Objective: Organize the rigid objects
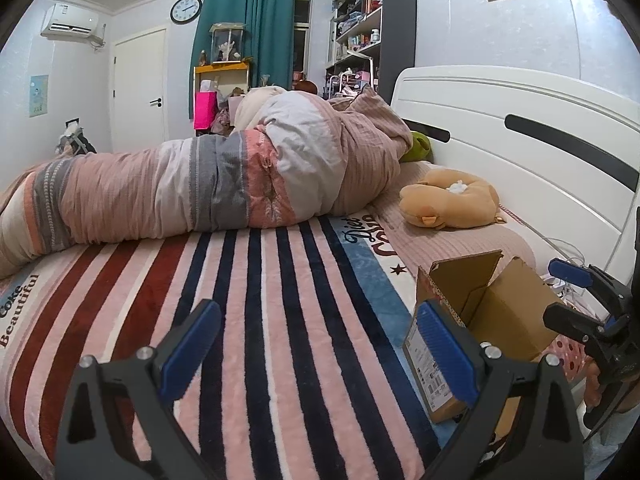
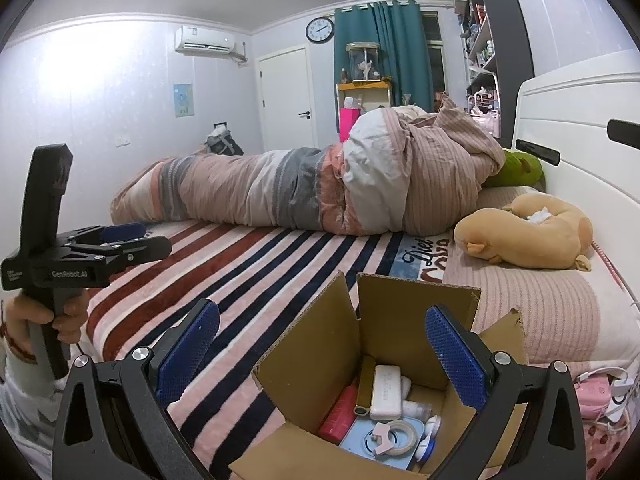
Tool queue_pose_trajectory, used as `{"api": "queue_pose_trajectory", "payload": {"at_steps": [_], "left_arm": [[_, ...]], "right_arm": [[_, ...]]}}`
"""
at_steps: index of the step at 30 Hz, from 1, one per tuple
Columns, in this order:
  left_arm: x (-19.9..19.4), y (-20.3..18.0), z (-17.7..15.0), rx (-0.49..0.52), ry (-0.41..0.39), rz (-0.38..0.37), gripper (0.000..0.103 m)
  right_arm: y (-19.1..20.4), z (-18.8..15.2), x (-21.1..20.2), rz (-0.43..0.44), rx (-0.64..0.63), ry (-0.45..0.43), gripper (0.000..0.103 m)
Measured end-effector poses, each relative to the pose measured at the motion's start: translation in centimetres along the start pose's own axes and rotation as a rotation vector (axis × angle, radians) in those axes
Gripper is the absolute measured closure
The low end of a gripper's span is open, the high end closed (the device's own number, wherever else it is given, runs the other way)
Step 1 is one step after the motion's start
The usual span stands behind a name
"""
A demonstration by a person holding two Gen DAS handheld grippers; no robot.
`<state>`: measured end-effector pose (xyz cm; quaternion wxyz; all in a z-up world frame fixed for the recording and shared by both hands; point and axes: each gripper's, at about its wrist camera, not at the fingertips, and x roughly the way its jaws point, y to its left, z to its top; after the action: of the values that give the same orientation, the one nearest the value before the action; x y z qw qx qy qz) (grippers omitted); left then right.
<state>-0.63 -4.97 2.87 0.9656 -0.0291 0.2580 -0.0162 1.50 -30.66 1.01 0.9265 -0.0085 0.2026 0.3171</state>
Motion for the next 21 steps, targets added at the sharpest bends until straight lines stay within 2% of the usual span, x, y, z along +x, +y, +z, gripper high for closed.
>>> {"api": "queue_pose_trajectory", "payload": {"at_steps": [21], "left_arm": [[-0.33,-0.2,-0.24,-0.002,-0.004,0.02,0.005]], "right_arm": [[0.09,-0.09,0.0,-0.002,0.002,-0.002,0.0]]}}
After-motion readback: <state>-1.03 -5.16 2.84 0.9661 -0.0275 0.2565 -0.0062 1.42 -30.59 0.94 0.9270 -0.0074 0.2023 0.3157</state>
